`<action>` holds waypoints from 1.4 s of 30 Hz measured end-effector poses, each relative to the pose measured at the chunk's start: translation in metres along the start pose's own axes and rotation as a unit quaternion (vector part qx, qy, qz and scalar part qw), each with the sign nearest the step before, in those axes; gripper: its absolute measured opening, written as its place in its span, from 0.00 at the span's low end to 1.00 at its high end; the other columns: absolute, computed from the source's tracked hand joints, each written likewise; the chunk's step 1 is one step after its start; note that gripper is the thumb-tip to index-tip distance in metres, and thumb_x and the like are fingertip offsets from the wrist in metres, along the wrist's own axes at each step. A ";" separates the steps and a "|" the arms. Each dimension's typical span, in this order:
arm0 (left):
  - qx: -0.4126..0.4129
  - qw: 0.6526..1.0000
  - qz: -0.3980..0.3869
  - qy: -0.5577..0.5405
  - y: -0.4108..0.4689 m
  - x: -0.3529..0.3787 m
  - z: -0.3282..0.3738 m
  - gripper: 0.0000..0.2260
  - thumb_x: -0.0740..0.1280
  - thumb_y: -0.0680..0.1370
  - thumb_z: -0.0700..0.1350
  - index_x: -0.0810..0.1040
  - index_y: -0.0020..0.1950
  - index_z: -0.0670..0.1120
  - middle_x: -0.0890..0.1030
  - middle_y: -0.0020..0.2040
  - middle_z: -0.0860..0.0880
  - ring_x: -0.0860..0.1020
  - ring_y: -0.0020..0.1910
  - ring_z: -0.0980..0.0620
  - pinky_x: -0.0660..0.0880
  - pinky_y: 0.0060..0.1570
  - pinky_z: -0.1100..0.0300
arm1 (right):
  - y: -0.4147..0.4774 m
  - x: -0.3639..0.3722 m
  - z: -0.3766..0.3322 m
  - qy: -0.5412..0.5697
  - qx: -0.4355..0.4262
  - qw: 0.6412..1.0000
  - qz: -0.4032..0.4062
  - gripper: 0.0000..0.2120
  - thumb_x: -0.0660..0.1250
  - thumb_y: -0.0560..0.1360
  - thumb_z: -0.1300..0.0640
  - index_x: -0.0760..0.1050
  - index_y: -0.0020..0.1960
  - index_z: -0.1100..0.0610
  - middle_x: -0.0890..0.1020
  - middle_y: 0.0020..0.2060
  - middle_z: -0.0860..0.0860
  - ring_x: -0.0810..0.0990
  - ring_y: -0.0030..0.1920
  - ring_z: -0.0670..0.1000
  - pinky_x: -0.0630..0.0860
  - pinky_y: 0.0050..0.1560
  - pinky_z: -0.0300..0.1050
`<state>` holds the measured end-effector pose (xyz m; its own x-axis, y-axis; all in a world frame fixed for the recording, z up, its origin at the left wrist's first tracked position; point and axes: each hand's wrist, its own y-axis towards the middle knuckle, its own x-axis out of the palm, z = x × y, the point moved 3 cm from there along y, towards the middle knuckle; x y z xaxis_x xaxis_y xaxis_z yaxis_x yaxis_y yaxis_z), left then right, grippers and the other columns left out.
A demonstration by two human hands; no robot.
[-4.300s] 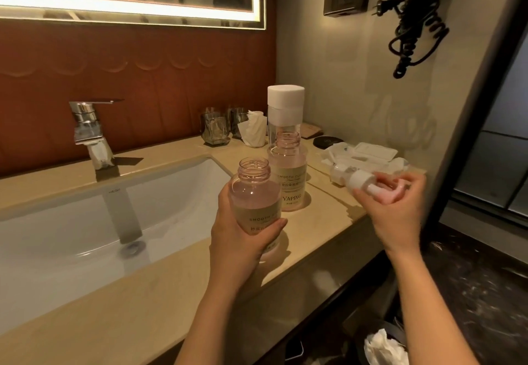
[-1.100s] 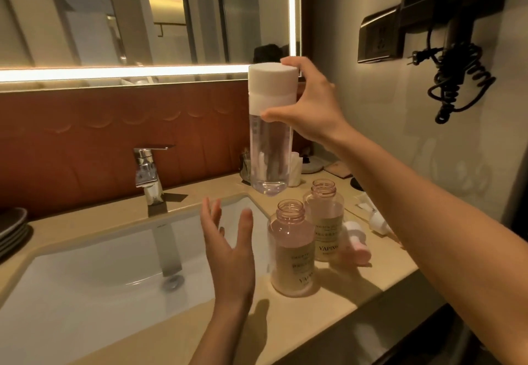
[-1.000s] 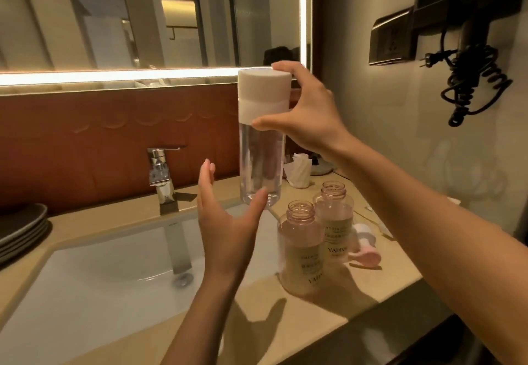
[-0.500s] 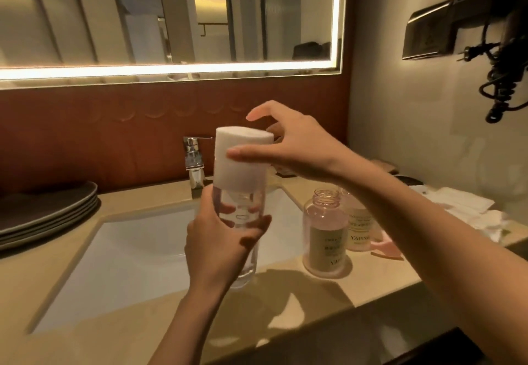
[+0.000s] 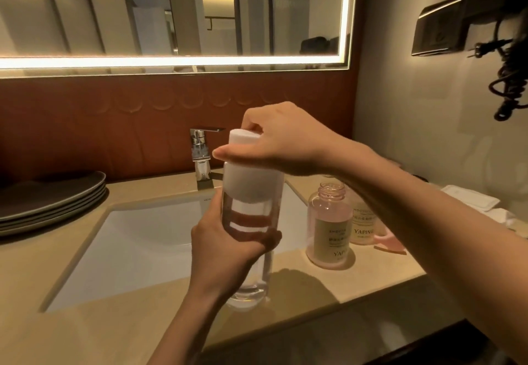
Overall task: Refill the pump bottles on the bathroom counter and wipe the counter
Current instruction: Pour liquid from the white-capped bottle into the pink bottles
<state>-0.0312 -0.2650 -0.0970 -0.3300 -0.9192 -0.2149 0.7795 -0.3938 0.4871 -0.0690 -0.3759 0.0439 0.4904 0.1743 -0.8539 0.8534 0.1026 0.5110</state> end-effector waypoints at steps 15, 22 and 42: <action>0.026 0.980 0.056 0.187 -0.007 -0.008 -0.022 0.32 0.70 0.56 0.65 0.70 0.58 0.57 0.79 0.48 0.57 0.80 0.41 0.55 0.81 0.37 0.56 | 0.008 0.011 0.012 -0.029 0.114 0.955 -0.272 0.25 0.57 0.72 0.32 0.73 0.46 0.55 0.77 0.42 0.51 0.77 0.38 0.47 0.74 0.33 0.34; 0.020 0.978 0.041 0.201 -0.009 -0.014 -0.028 0.30 0.77 0.58 0.60 0.67 0.55 0.62 0.79 0.46 0.58 0.79 0.39 0.58 0.79 0.37 0.58 | 0.004 -0.002 0.010 0.193 0.109 0.921 -0.321 0.35 0.62 0.67 0.33 0.60 0.71 0.41 0.61 0.73 0.48 0.70 0.66 0.57 0.75 0.59 0.58; 0.029 0.978 0.048 0.201 -0.016 -0.012 -0.033 0.32 0.79 0.59 0.58 0.66 0.57 0.61 0.78 0.46 0.58 0.77 0.40 0.59 0.74 0.34 0.65 | 0.014 0.014 0.002 0.019 0.134 0.948 -0.289 0.26 0.53 0.71 0.30 0.75 0.43 0.51 0.79 0.45 0.49 0.81 0.45 0.49 0.78 0.40 0.40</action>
<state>-0.0223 -0.2476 -0.1299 -0.0114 -0.8794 -0.4759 0.7610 -0.3164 0.5664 -0.0499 -0.3739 0.0386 -0.0749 0.1999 -0.9770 0.9943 -0.0598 -0.0885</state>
